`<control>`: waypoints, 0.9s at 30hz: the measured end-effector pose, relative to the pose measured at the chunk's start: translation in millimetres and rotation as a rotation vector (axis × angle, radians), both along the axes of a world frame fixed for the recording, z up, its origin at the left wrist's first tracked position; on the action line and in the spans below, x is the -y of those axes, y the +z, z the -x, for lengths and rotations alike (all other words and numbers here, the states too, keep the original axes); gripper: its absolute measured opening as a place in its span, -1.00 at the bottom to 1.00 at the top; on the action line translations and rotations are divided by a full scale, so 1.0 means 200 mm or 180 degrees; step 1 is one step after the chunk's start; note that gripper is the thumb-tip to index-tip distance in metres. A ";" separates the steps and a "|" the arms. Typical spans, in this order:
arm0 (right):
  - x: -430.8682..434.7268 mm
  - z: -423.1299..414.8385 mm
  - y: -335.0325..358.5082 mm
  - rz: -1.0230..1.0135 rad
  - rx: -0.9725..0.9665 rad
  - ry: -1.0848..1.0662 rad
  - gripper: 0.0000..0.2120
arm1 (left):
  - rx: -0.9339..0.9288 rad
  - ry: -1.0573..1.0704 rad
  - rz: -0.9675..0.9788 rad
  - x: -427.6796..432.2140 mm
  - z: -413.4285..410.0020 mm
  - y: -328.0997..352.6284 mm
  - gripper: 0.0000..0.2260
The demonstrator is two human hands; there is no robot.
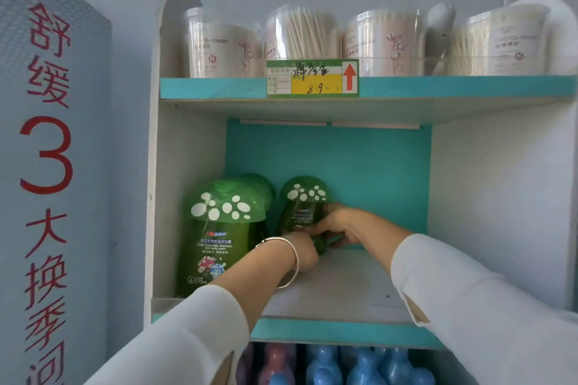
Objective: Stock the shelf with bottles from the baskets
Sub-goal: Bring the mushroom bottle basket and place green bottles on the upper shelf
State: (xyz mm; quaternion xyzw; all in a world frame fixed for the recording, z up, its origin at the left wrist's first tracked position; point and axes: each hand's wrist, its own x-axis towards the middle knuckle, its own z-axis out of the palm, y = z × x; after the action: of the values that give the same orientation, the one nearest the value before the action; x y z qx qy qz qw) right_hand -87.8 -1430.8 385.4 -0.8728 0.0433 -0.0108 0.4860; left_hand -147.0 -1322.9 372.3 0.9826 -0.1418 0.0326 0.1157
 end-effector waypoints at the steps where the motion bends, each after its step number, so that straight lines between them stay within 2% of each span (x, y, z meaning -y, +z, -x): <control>1: 0.00 0.01 0.00 0.0034 -0.0051 -0.0040 -0.51 | 0.0025 0.0003 0.0031 0.00 0.00 0.00 -0.63; 11: -0.02 0.05 -0.01 0.1265 -0.0033 -0.0277 -0.65 | 0.0061 -0.0028 -0.0073 -0.01 0.01 -0.02 -0.59; 16: -0.01 0.11 -0.02 0.1418 0.0016 -0.0262 -0.72 | 0.0104 -0.0095 0.0037 -0.03 -0.01 -0.03 -0.61; 20: 0.02 0.18 -0.01 0.1640 0.0240 -0.0405 -0.59 | 0.0332 -0.0357 0.0355 -0.04 0.00 -0.03 -0.68; 23: 0.06 0.29 0.00 0.1765 0.0538 -0.0499 -0.57 | 0.0589 -0.0485 0.0616 0.00 0.06 -0.03 -0.68; 27: 0.18 0.51 -0.01 0.1783 0.0867 -0.0763 -0.72 | 0.0769 -0.0632 0.0876 0.08 0.22 -0.04 -0.69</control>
State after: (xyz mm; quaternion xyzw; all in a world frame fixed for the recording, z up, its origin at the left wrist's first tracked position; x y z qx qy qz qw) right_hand -189.1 -1465.8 383.8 -0.9518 0.0757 -0.1959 0.2237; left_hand -190.7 -1339.8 364.9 0.9276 -0.2449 0.1577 0.2337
